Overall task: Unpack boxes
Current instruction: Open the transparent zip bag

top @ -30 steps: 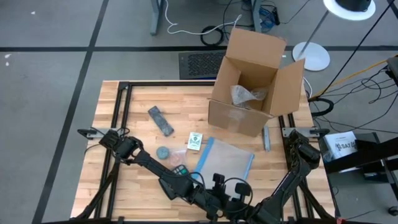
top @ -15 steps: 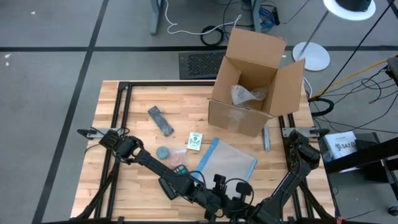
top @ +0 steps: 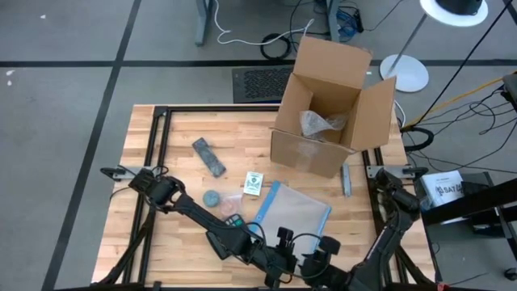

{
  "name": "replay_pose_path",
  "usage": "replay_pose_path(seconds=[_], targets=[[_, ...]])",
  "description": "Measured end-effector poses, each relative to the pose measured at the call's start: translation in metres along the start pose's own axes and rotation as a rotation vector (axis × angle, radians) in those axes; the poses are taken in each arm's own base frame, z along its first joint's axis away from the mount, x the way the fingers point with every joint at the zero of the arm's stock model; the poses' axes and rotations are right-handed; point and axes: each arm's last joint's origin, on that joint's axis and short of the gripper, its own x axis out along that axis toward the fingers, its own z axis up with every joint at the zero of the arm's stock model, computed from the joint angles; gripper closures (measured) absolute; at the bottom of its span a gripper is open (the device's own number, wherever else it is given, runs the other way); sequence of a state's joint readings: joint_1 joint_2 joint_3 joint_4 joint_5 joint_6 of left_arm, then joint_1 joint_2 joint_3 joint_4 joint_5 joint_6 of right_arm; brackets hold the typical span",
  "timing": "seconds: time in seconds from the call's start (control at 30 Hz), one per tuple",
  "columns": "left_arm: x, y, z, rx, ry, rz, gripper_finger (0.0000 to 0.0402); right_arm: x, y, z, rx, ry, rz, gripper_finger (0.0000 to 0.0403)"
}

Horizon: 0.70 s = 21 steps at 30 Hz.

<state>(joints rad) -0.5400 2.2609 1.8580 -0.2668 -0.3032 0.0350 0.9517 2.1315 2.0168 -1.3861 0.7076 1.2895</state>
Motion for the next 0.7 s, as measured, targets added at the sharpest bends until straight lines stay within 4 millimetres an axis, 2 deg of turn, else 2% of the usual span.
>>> replay_pose_path(seconds=[0.17,0.4,0.5,0.7], targets=[[-0.019,0.007,0.014,0.004,-0.029,0.037,0.0401,-0.016,-0.001,-0.016,0.023,0.004,-0.011,0.0223],[-0.05,0.017,0.034,-0.004,-0.088,0.053,0.0401,-0.038,-0.001,-0.05,0.027,-0.111,-0.014,0.0229],[-0.06,0.02,0.041,-0.004,-0.111,0.04,0.0401,-0.033,-0.004,-0.063,0.021,-0.125,-0.053,0.0239],[-0.065,0.016,0.046,-0.005,-0.152,-0.019,0.0401,-0.008,-0.009,-0.078,-0.016,-0.156,-0.126,0.0251]])
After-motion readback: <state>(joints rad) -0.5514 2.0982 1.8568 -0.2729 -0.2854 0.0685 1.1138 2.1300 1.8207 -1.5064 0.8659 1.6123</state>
